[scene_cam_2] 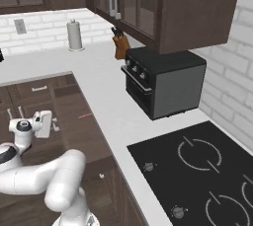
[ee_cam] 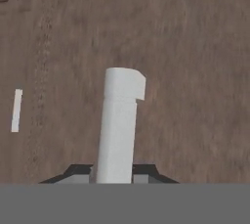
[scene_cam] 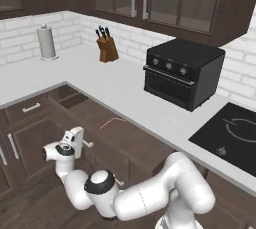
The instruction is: Take a straw from the drawer in front and place it inside the glass cup on the dining counter.
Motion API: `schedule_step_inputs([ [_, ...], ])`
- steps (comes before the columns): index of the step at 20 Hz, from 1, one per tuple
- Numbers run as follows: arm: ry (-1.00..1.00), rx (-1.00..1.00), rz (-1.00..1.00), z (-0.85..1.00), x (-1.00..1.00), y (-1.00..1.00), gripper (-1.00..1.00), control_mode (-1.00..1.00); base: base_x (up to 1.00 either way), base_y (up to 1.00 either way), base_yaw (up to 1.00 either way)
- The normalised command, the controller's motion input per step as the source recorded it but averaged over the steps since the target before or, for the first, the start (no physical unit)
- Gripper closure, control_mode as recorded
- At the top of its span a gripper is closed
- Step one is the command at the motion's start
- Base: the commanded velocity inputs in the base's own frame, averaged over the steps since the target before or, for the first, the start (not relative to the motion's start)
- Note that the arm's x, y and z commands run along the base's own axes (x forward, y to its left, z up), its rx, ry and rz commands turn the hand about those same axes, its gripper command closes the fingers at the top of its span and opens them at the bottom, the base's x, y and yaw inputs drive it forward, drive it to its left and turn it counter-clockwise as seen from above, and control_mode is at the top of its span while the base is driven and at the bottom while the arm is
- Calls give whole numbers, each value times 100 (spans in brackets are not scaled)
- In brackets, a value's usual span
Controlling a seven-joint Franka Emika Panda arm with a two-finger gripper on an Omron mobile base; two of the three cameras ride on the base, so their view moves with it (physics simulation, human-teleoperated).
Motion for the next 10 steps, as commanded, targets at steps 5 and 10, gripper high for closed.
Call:
schedule_step_inputs([
  [5,0,-2,0,0,-63,100,100,-100,0,0,0],
  [10,0,-1,0,4,-67,92,-100,-100,0,0,0],
])
